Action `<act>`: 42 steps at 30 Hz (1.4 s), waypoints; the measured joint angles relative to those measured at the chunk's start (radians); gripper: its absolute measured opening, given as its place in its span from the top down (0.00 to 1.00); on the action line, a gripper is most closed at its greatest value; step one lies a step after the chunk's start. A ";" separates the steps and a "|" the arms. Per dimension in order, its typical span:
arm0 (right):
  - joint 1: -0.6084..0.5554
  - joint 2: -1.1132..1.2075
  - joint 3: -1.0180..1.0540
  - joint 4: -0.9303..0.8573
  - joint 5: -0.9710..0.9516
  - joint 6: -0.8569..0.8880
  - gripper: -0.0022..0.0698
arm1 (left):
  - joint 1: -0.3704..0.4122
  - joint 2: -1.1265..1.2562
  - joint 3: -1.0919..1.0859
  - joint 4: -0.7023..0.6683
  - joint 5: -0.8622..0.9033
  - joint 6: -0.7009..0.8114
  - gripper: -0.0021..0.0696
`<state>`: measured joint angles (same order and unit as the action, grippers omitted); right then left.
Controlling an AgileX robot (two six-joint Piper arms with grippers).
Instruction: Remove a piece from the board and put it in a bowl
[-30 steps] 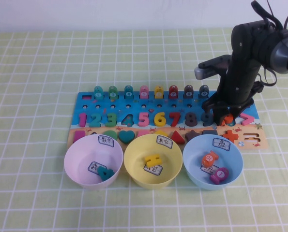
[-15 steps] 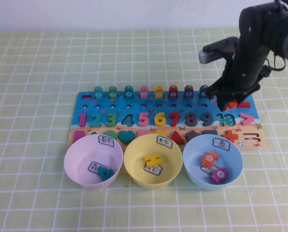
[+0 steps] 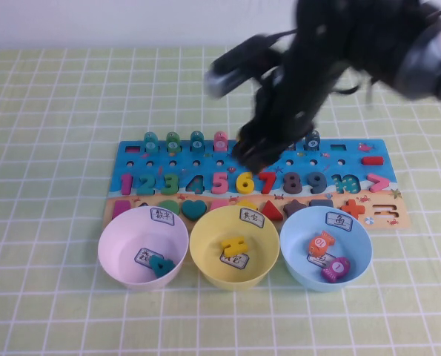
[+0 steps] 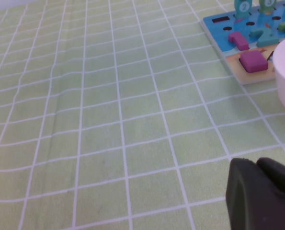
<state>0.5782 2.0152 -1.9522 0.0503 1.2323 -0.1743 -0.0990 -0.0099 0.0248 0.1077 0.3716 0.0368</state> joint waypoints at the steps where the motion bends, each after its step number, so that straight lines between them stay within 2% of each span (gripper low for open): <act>1: 0.033 0.006 0.000 0.006 0.000 -0.017 0.52 | 0.000 0.000 0.000 0.000 0.000 0.000 0.98; 4: 0.120 0.034 0.000 0.014 0.000 -0.071 0.52 | 0.000 0.000 0.000 0.000 0.000 0.000 0.98; 9: 0.198 0.083 0.000 0.070 -0.023 -0.149 0.52 | 0.000 0.000 0.000 0.000 0.000 0.000 0.98; 17: 0.208 0.154 0.000 0.300 -0.194 -0.349 0.52 | 0.000 0.000 0.000 0.000 0.000 0.000 0.98; 23: 0.208 0.183 0.001 0.347 -0.213 -0.412 0.52 | 0.000 0.000 0.000 0.000 0.000 0.000 0.98; 25: 0.208 0.183 0.001 0.351 -0.207 -0.429 0.45 | 0.000 0.000 0.000 0.000 0.000 0.000 0.98; 29: 0.208 0.183 0.001 0.354 -0.212 -0.441 0.18 | 0.000 0.000 0.000 0.000 0.000 0.000 0.98; 31: 0.208 0.183 -0.006 0.356 -0.202 -0.441 0.17 | 0.000 0.000 0.000 0.000 0.000 0.000 0.98; 32: 0.208 0.183 -0.018 0.362 -0.185 -0.435 0.21 | 0.000 0.000 0.000 0.000 0.000 0.000 0.98; 34: 0.208 0.176 -0.056 0.361 -0.132 -0.395 0.38 | 0.000 0.000 0.000 0.000 0.000 0.000 0.98; 36: 0.208 0.153 -0.100 0.350 -0.066 -0.343 0.67 | 0.000 0.000 0.000 0.000 0.000 0.000 0.98; 38: 0.208 0.119 -0.127 0.330 -0.029 -0.298 0.84 | 0.000 0.000 0.000 0.000 0.000 0.000 0.98; 40: 0.204 0.067 -0.129 0.319 -0.014 -0.253 0.93 | 0.000 0.000 0.000 0.000 0.000 0.000 0.98; 42: 0.195 0.000 -0.102 0.319 -0.008 -0.233 0.96 | 0.000 0.000 0.000 0.000 0.000 0.000 0.98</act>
<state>0.7734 2.0154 -2.0542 0.3688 1.2247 -0.4074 -0.0990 -0.0099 0.0248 0.1077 0.3716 0.0368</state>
